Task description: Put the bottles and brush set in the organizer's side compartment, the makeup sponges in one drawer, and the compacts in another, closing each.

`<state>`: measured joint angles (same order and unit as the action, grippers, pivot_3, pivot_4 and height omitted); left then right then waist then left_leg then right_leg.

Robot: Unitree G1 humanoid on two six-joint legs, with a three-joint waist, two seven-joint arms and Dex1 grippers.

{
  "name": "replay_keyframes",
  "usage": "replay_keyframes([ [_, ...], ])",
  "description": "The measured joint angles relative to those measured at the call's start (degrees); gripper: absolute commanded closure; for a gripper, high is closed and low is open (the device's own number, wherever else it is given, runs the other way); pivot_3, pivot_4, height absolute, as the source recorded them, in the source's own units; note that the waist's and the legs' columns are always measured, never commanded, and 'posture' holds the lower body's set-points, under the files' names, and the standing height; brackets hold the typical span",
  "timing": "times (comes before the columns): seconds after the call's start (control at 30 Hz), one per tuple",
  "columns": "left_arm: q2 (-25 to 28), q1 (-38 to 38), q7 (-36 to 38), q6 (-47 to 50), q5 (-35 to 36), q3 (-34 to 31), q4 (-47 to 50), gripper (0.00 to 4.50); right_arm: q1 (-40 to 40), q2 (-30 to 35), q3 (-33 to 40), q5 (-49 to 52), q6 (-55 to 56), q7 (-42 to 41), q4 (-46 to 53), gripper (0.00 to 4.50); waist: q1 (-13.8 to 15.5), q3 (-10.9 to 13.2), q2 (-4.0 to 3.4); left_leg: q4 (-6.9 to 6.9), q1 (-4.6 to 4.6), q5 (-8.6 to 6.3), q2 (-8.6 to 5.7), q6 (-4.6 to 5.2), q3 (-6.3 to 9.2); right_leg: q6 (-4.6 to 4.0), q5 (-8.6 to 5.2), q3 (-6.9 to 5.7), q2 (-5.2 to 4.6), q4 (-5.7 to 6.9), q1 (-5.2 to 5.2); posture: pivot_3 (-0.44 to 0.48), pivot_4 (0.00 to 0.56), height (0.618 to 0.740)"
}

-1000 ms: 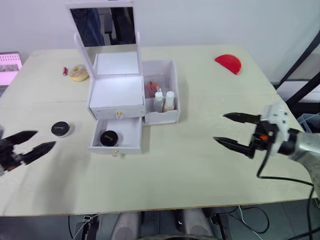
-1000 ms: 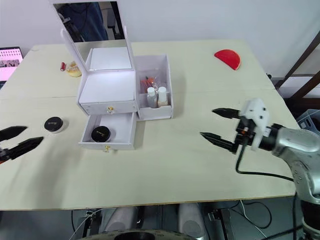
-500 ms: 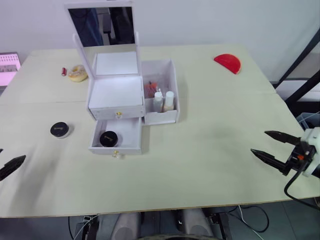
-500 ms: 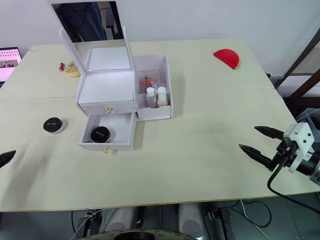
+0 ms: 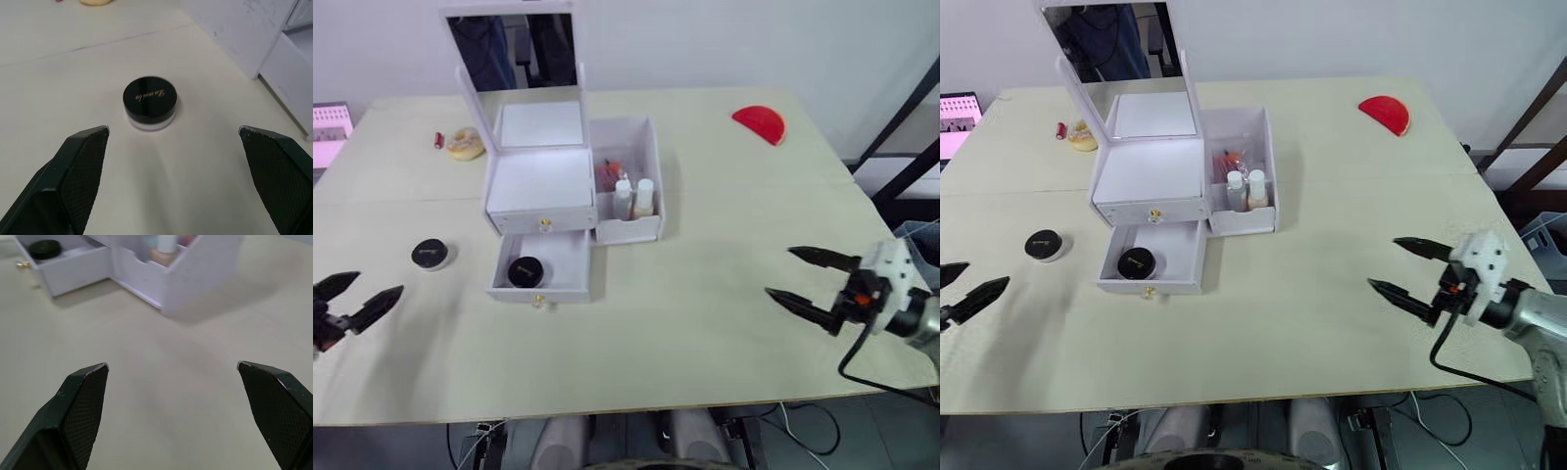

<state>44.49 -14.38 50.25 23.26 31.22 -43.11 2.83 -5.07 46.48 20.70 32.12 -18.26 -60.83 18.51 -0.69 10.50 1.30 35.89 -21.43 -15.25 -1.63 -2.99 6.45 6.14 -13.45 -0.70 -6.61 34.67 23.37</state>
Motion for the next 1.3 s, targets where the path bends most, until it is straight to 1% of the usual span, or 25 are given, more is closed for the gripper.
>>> replay_keyframes([
  [0.07, -2.77, 1.38, -4.26, 1.31, 0.26, 0.32, 2.22, 0.03, 3.41, -0.24, -3.49, 0.57, -2.66, 1.94, 3.47, 0.00, 0.08, 0.00, 0.01, 0.04, 0.01, 0.00, -0.03, 0.00, 0.02, 0.01, 0.02, 0.00, 0.08, 0.04, -0.01, 0.000, 0.150, 0.739],
  [0.13, -5.98, 3.26, -9.38, 3.55, 0.35, 1.65, 4.38, 0.03, 8.89, -1.32, -7.66, 0.88, -5.73, 4.77, 6.68, 0.00, 0.10, 0.01, -0.02, 0.12, 0.02, 0.00, -0.05, 0.00, 0.04, 0.11, 0.06, 0.01, 0.12, 0.08, -0.01, 0.000, 0.150, 0.739],
  [0.23, -11.22, 7.80, -18.13, 7.27, -0.86, 7.50, 7.06, 0.03, 18.62, -3.02, -14.87, 1.95, -11.74, 8.73, 10.64, 0.00, 0.58, -0.01, 0.06, 0.28, 0.02, 0.02, -0.08, -0.01, 0.14, 0.00, 0.16, -0.01, 0.18, 0.25, -0.02, 0.000, 0.150, 0.739],
  [0.37, -11.89, 13.45, -25.94, 7.63, -6.37, 12.75, 5.35, 0.03, 25.94, -5.49, -19.58, 1.98, -16.12, 12.19, 11.64, 0.00, 1.47, -0.06, 0.23, 0.26, 0.02, 0.03, -0.08, -0.01, 0.17, -0.08, 0.21, -0.01, 0.31, 0.28, 0.02, 0.000, 0.150, 0.739],
  [0.47, -11.55, 17.92, -29.27, 6.74, -9.50, 14.07, 1.59, 0.03, 27.81, -6.90, -23.02, 1.80, -17.75, 13.28, 11.76, 0.00, 1.41, -0.06, 0.22, 0.23, 0.00, 0.03, -0.09, -0.01, 0.15, 0.04, 0.27, 0.00, 0.31, 0.27, 0.05, 0.000, 0.150, 0.739],
  [0.6, -11.07, 20.23, -29.68, 5.69, -12.47, 18.07, -2.06, 0.03, 29.01, -7.28, -25.74, 1.23, -18.72, 13.70, 11.74, 0.00, 1.32, -0.06, 0.22, 0.20, -0.01, 0.03, -0.09, -0.01, 0.10, 0.09, 0.29, 0.03, 0.31, 0.23, 0.07, 0.000, 0.150, 0.739],
  [0.7, -11.06, 21.89, -29.54, 4.53, -13.62, 19.49, -4.88, 0.03, 29.41, -7.59, -26.74, 0.71, -18.87, 13.96, 11.74, 0.00, 1.28, -0.06, 0.22, 0.21, 0.02, 0.03, -0.07, -0.01, 0.11, 0.07, 0.29, 0.03, 0.34, 0.28, 0.08, 0.000, 0.150, 0.739],
  [0.9, -10.81, 26.16, -29.51, 0.98, -15.66, 19.82, -14.29, 0.03, 29.80, -8.67, -27.30, 0.19, -18.97, 14.82, 11.98, 0.00, 1.26, -0.06, 0.22, 0.26, 0.03, 0.04, 0.07, -0.01, 0.13, 0.03, 0.33, 0.03, 0.54, 0.33, 0.08, 0.000, 0.150, 0.739],
  [1.07, -10.88, 28.19, -28.55, -0.03, -15.77, 20.63, -18.49, 0.03, 29.59, -8.65, -27.24, 0.17, -19.57, 15.43, 13.29, 0.00, 1.26, -0.06, 0.22, 0.22, 0.03, 0.04, 0.14, -0.01, 0.16, 0.06, 0.37, 0.04, 0.63, 0.33, 0.09, 0.000, 0.150, 0.739],
  [1.27, -11.00, 29.79, -27.76, -1.22, -15.65, 20.96, -20.92, 0.03, 28.45, -8.61, -27.16, 0.47, -21.36, 16.06, 14.15, 0.00, 1.35, -0.06, 0.22, 0.28, 0.04, 0.04, 0.14, -0.02, 0.16, -0.02, 0.41, 0.04, 0.64, 0.34, 0.08, 0.000, 0.150, 0.739],
  [1.3, -11.07, 29.93, -27.54, -1.25, -15.60, 20.99, -21.10, 0.27, 28.44, -8.61, -27.16, 0.49, -21.46, 16.15, 14.33, 0.00, 1.32, -0.06, 0.22, 0.28, 0.04, 0.04, 0.15, -0.02, 0.16, -0.03, 0.41, 0.04, 0.65, 0.34, 0.08, 0.000, 0.150, 0.739],
])
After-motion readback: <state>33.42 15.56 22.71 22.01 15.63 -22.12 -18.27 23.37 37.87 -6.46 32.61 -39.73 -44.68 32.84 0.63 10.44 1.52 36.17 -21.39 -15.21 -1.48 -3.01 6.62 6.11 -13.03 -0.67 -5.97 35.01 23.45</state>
